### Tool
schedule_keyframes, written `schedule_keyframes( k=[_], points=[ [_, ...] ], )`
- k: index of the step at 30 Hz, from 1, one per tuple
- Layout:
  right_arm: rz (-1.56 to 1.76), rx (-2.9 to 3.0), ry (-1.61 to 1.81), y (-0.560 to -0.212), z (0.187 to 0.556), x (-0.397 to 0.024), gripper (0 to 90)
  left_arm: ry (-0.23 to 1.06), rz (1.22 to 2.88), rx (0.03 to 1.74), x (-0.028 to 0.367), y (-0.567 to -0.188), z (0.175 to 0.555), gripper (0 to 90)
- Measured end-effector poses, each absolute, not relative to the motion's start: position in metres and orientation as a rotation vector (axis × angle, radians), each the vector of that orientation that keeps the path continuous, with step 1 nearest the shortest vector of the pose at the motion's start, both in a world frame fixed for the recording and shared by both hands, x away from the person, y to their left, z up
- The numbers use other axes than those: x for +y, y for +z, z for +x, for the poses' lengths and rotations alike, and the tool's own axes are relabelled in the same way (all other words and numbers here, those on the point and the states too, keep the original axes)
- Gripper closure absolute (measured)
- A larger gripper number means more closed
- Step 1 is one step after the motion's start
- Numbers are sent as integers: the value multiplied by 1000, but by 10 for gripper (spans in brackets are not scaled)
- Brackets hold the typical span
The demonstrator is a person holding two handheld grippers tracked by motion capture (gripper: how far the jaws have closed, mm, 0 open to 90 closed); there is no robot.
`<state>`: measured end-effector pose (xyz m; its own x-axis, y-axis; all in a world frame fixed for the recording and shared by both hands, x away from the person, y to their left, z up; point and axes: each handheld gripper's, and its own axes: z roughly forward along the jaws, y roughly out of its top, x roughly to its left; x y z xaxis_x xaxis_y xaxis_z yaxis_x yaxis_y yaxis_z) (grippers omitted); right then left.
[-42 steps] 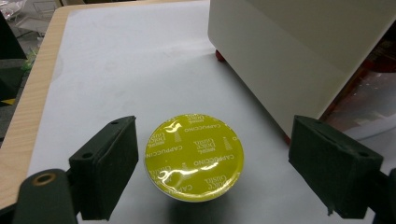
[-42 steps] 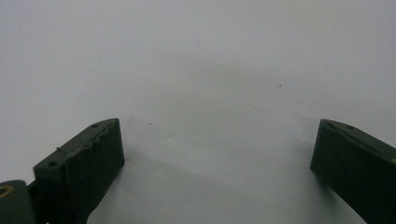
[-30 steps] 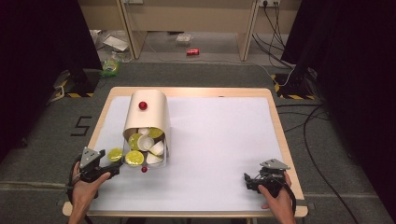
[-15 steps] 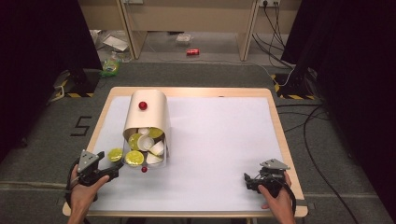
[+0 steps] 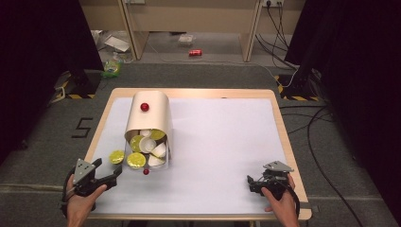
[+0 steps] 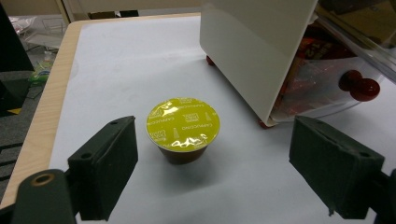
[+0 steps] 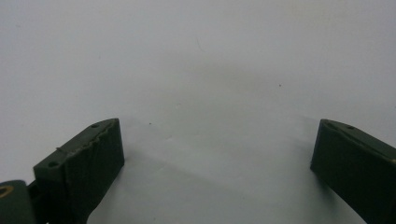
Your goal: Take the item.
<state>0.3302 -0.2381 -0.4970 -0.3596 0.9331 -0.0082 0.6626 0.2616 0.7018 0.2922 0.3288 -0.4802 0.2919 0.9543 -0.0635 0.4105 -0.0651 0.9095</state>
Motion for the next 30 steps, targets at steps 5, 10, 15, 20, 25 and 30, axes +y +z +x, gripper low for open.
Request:
schedule_keyframes(
  k=[5,10,15,20,25,30],
  points=[
    [1446,2115,860,-497,330,-238,27,740,1647,1267,327,-482,289,152],
    [1446,2115,860,-497,330,-238,27,736,1649,1268,327,-485,286,152],
    [1446,2115,860,-497,330,-238,27,737,1644,1264,327,-485,284,152],
    [1446,2115,860,-497,330,-238,27,737,1644,1260,326,-485,281,152],
    [1446,2114,860,-497,330,-238,27,755,1645,1245,327,-484,278,152],
    [1446,2115,860,-497,330,-238,27,766,1647,1231,326,-482,274,152]
  ],
)
